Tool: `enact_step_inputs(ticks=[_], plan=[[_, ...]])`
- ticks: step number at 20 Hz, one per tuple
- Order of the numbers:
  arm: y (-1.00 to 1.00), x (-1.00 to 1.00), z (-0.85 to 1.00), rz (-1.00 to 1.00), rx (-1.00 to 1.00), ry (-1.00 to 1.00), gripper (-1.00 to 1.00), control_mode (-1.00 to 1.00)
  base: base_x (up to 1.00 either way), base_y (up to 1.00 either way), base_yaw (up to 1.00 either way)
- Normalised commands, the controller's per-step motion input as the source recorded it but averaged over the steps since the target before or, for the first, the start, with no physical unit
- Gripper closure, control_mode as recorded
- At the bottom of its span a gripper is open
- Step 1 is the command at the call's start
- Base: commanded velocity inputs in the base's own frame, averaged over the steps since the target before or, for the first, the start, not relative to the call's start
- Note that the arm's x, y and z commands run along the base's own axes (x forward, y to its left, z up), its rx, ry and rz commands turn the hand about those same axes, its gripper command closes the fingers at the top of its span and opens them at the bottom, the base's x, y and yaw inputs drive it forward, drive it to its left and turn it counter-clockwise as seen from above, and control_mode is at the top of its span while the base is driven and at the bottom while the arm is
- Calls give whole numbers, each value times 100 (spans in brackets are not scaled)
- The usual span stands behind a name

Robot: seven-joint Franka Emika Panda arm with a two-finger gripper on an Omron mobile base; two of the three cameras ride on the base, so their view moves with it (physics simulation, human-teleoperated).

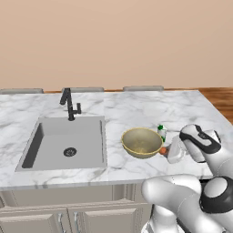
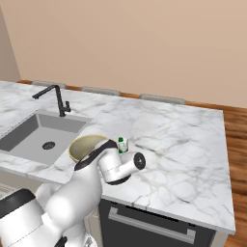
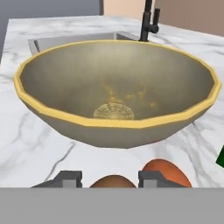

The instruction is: Gather the eggs and milk located in the vicinity of the sink area and place them right next to the bowl.

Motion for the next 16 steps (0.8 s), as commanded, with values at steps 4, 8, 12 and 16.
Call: enact_step_inputs(ticks=[4,8,12,16], plan=[[10,5,-6,0,4,0,100,-100,0,0,0],[4,1,-9,0,5,0,100,-100,0,0,0],[3,0,-11,0,6,0,100,-100,0,0,0],[7,3,-9,0,5,0,100,-100,0,0,0]])
